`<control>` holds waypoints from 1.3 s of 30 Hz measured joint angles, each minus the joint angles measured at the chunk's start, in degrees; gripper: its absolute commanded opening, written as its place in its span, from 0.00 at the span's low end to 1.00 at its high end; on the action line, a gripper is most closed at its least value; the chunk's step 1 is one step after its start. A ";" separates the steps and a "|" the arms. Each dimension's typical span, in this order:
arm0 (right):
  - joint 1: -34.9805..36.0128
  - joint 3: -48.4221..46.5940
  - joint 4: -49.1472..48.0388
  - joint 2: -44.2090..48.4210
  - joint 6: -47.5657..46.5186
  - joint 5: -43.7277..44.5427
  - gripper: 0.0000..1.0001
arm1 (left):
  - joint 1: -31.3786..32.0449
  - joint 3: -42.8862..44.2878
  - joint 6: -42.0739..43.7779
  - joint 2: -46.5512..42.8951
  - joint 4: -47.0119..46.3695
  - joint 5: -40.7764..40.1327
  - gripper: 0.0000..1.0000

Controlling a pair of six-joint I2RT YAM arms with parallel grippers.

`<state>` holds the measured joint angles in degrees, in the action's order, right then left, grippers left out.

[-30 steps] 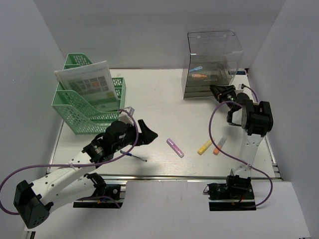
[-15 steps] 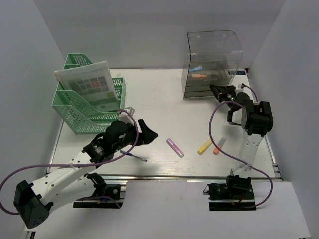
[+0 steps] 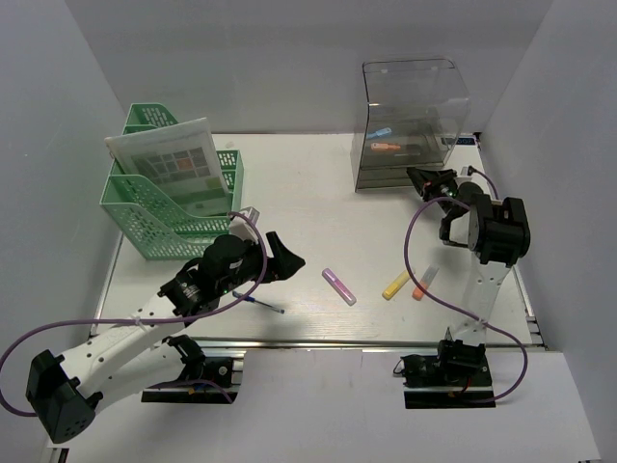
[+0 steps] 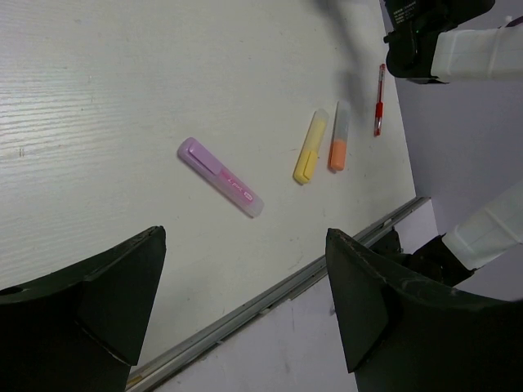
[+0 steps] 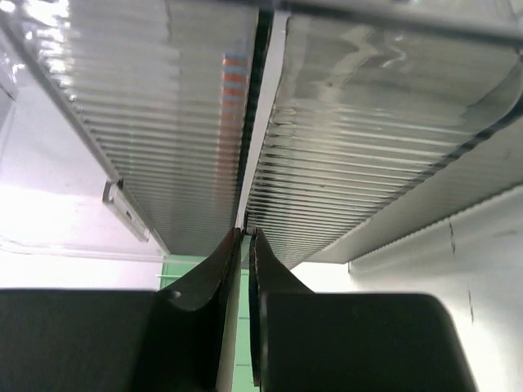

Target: Organize the desk

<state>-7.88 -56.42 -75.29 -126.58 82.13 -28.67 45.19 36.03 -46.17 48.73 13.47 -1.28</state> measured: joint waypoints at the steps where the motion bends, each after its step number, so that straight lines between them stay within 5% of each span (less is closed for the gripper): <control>1: -0.04 0.52 -0.11 0.31 0.09 -0.02 0.02 | 0.00 0.00 -0.02 -0.09 0.00 0.00 0.89; 22: -2.23 15.06 -3.45 8.17 1.79 -2.51 0.07 | 0.00 -0.98 -1.25 -1.16 -0.59 0.22 0.89; 24: -2.49 16.46 -3.74 9.05 1.90 -2.93 0.18 | 0.00 -1.11 -1.36 -1.68 -0.57 0.22 0.88; 25: -2.58 16.92 -3.85 9.33 1.99 -3.21 0.35 | 0.00 -1.22 -1.46 -1.90 -0.61 0.20 0.89; 28: -2.97 17.79 -2.69 9.62 1.62 -4.55 0.63 | 0.00 -1.70 -1.84 -2.34 -0.57 0.22 0.89; 32: -3.43 17.86 -1.14 9.60 1.64 -5.70 0.89 | 0.00 -1.84 -2.19 -2.34 -0.15 0.24 0.89; 39: -3.78 18.91 -0.94 10.14 1.38 -8.46 0.89 | 0.02 -1.84 -2.60 -2.84 0.02 0.24 0.89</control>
<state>-11.66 -37.52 -76.23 -116.44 83.50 -37.12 45.21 34.20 -48.77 45.89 13.50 -1.04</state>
